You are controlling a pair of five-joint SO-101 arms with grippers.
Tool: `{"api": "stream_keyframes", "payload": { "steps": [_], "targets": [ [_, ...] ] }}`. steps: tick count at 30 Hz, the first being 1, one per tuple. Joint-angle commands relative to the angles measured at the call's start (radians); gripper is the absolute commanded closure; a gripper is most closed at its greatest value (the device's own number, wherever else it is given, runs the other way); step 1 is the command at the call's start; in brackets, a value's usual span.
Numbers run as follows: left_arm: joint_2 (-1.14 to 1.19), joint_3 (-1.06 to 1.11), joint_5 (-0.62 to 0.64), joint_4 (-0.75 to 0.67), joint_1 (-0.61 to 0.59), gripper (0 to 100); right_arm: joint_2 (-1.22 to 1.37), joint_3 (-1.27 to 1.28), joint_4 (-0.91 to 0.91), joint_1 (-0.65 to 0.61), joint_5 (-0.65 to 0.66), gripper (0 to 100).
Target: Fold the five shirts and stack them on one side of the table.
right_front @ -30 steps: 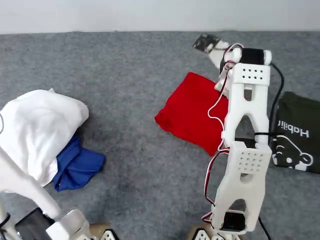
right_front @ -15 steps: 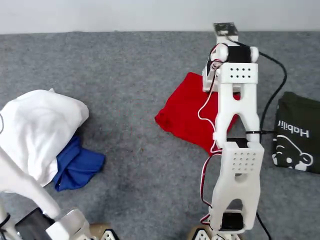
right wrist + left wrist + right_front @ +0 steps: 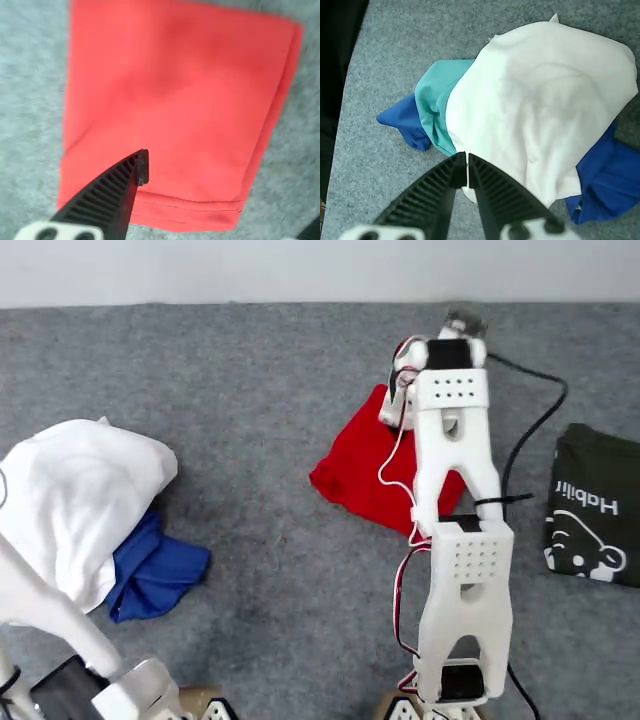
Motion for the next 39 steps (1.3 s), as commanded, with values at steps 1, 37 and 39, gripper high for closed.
{"api": "stream_keyframes", "payload": {
  "steps": [1, 37, 39],
  "targets": [
    [-0.040, -0.005, -0.029, 0.020, 0.002, 98, 0.041, -0.009, -0.022, -0.010, -0.026, 53.0],
    [-0.040, -0.007, -0.029, 0.020, 0.002, 98, 0.263, -0.138, 0.035, 0.111, 0.137, 99.1],
    [-0.040, -0.008, -0.029, 0.020, 0.002, 98, 0.222, -0.157, 0.053, 0.125, 0.193, 99.1]
  ]
}}
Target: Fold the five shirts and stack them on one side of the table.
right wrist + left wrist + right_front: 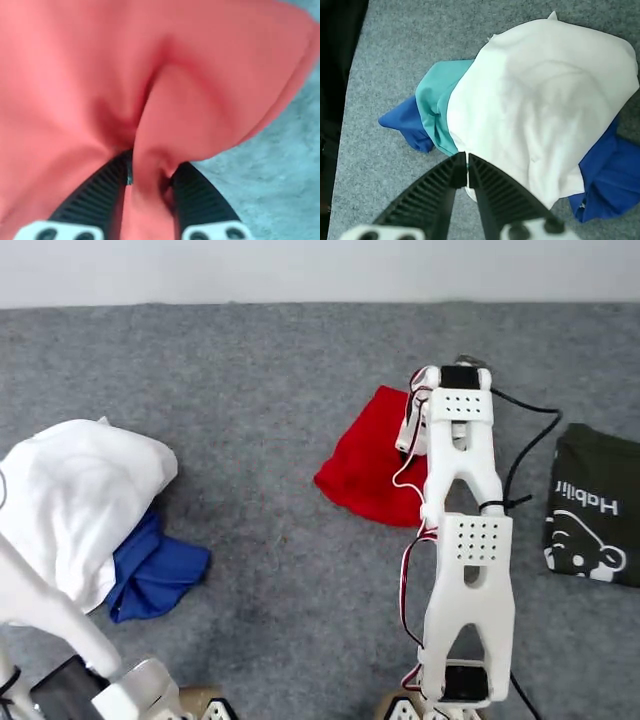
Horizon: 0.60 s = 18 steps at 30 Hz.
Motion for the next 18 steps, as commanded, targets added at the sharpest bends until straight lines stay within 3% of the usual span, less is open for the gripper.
{"api": "stream_keyframes", "payload": {
  "steps": [1, 8, 18],
  "targets": [
    [-0.040, -0.010, -0.008, 0.020, 0.002, 98, -0.090, -0.041, 0.047, 0.042, 0.109, 99.1],
    [-0.040, -0.012, -0.009, 0.020, 0.002, 98, -0.312, -0.003, 0.047, 0.136, 0.322, 99.1],
    [-0.040, -0.012, -0.009, 0.020, 0.006, 98, -0.762, 0.388, 0.044, 0.269, 0.629, 99.1]
  ]
}}
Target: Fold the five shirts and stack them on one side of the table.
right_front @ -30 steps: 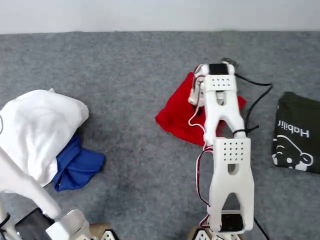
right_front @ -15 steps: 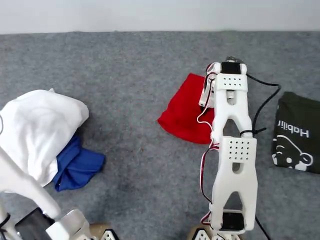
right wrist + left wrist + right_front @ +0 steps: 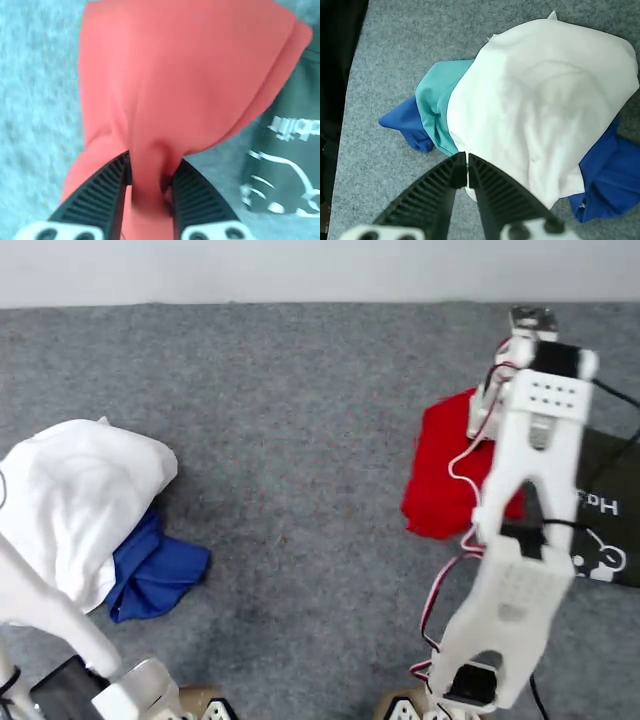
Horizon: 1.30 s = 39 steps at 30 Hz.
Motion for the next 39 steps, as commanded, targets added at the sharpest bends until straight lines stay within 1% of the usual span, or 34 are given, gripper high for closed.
{"api": "stream_keyframes", "payload": {
  "steps": [1, 4, 9, 15, 18, 21, 26, 30, 31, 32, 35, 36, 37, 39],
  "targets": [
    [-0.040, -0.012, -0.009, 0.020, 0.006, 98, -0.222, 0.074, 0.042, 0.076, 0.118, 99.1],
    [-0.040, -0.012, -0.009, 0.020, 0.006, 98, -0.297, 0.110, 0.041, 0.153, 0.229, 99.1],
    [-0.040, -0.012, -0.009, 0.020, 0.008, 98, -0.315, 0.110, 0.039, 0.295, 0.431, 99.1],
    [-0.040, -0.012, -0.009, 0.018, 0.008, 98, -0.306, 0.114, -0.010, 0.403, 0.551, 99.1],
    [-0.040, -0.012, -0.009, 0.018, 0.009, 98, -0.254, 0.114, -0.053, 0.433, 0.585, 99.1],
    [-0.040, -0.012, -0.009, 0.018, 0.009, 98, -0.188, 0.114, -0.104, 0.464, 0.589, 99.1],
    [-0.040, -0.012, -0.009, 0.018, 0.008, 98, -0.091, 0.114, -0.254, 0.513, 0.591, 99.1],
    [-0.040, -0.012, -0.009, 0.020, 0.008, 98, -0.033, 0.109, -0.344, 0.522, 0.594, 98.3],
    [-0.040, -0.012, -0.009, 0.020, 0.008, 98, -0.025, 0.109, -0.357, 0.524, 0.609, 96.1],
    [-0.040, -0.012, -0.009, 0.020, 0.008, 98, -0.022, 0.107, -0.358, 0.529, 0.628, 91.7],
    [-0.040, -0.012, -0.009, 0.020, 0.008, 98, -0.067, 0.104, -0.344, 0.545, 0.634, 74.4],
    [-0.040, -0.012, -0.009, 0.020, 0.008, 98, -0.090, 0.103, -0.326, 0.550, 0.632, 70.5],
    [-0.040, -0.012, -0.009, 0.020, 0.008, 98, -0.111, 0.103, -0.308, 0.555, 0.632, 68.8],
    [-0.040, -0.012, -0.009, 0.020, 0.008, 98, -0.148, 0.103, -0.275, 0.555, 0.632, 69.3]
  ]
}}
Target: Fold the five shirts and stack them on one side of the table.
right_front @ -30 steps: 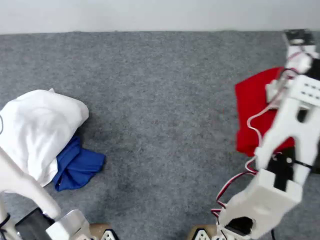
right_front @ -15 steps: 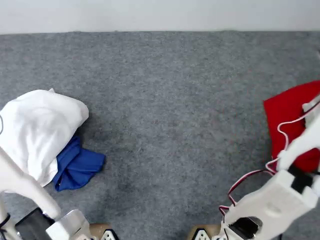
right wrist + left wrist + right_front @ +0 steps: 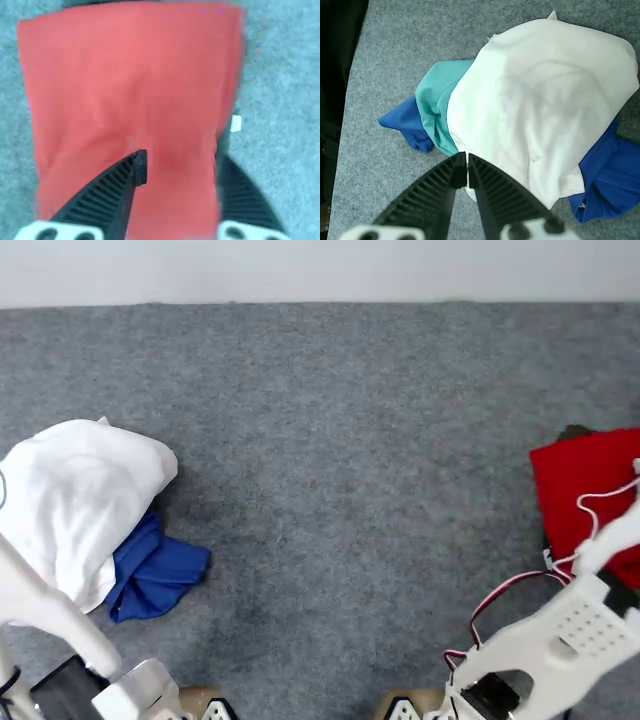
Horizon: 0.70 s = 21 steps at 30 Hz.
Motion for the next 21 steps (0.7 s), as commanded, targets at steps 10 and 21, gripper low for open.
{"api": "stream_keyframes", "payload": {
  "steps": [10, 21],
  "targets": [
    [-0.041, -0.012, -0.006, 0.020, 0.008, 98, -0.091, -0.002, 0.248, -0.021, 0.011, 99.5],
    [-0.192, 0.120, -0.006, 0.021, 0.028, 98, 0.263, 0.000, 0.346, -0.024, 0.008, 99.0]
  ]
}}
